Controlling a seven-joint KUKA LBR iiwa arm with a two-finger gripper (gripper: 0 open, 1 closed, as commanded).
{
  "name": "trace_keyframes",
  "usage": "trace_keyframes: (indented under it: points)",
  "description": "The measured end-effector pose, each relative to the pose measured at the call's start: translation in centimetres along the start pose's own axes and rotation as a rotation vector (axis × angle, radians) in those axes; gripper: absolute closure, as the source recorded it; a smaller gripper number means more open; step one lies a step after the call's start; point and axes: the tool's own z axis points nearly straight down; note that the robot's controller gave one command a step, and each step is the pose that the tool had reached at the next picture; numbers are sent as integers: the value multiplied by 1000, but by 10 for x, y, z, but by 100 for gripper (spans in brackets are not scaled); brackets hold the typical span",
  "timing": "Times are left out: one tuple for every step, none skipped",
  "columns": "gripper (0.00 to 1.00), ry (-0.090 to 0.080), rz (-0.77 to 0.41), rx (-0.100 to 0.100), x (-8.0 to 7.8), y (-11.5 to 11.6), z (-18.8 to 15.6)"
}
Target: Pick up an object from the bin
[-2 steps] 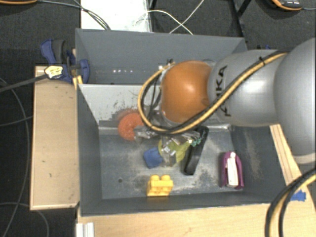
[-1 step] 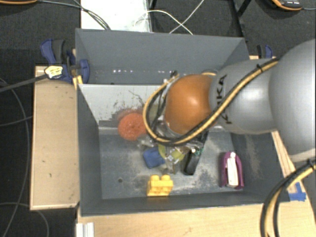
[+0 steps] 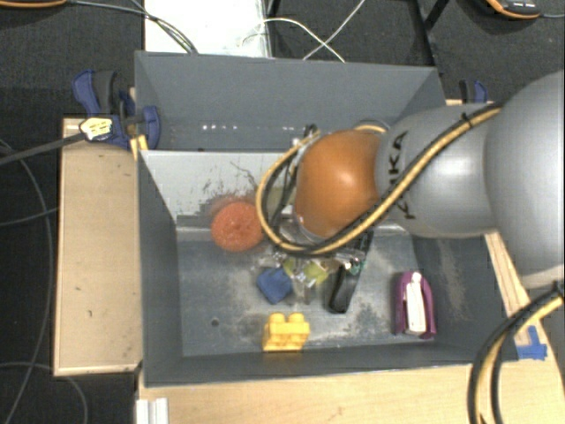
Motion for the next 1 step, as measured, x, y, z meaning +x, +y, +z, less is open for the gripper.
trace_keyframes:
  points:
    - [100, 1, -7, -1, 0, 0, 0]
